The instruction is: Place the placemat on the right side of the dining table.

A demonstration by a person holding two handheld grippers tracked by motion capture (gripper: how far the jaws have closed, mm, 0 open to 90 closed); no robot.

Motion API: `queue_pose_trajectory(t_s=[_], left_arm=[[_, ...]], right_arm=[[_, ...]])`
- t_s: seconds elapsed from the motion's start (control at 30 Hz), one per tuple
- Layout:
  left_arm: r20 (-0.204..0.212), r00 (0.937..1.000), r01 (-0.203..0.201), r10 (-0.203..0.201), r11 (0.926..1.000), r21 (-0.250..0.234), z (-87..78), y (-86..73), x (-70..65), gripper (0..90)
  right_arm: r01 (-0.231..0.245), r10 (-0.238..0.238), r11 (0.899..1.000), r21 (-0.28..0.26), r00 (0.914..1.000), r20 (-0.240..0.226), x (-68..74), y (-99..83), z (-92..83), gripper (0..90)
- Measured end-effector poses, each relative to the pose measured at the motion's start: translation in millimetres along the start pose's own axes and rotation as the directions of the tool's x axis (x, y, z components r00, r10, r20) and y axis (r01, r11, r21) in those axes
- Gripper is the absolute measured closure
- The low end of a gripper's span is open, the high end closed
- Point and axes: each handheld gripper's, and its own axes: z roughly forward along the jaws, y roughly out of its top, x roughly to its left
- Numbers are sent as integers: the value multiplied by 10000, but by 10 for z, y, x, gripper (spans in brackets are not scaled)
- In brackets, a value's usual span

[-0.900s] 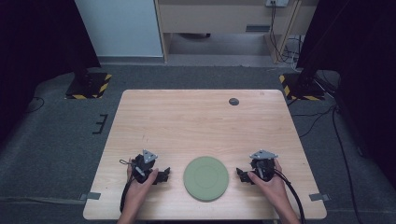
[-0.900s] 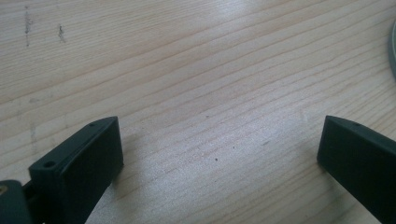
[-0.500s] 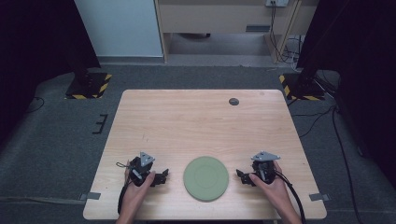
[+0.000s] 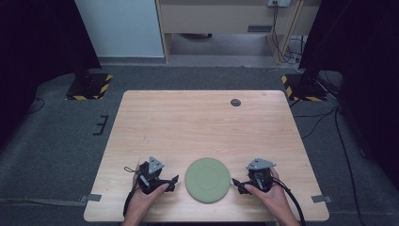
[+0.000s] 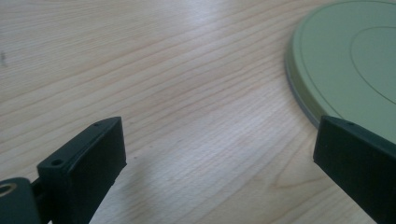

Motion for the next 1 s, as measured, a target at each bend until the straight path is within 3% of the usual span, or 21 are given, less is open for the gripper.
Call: queue_pose_trajectory(t_s=[0.2, 0.43, 0.93, 1.0], left_arm=[[399, 9976, -571, 563, 9982, 188, 48, 8, -151, 21], [515, 9955, -807, 791, 9963, 291, 92, 13, -239, 23], [382, 9967, -721, 709, 9970, 297, 109, 20, -234, 7], [336, 9973, -665, 656, 9974, 292, 118, 27, -228, 6]], right_arm=[[308, -307, 9995, 24, 9994, -180, 103, 11, -26, 59], [430, -430, 9991, -7, 9989, -189, 145, 4, -32, 64], [475, -476, 9988, 80, 9988, 113, 173, 23, 6, 61], [640, -642, 9979, 60, 9973, 363, 186, 42, 10, 62]])
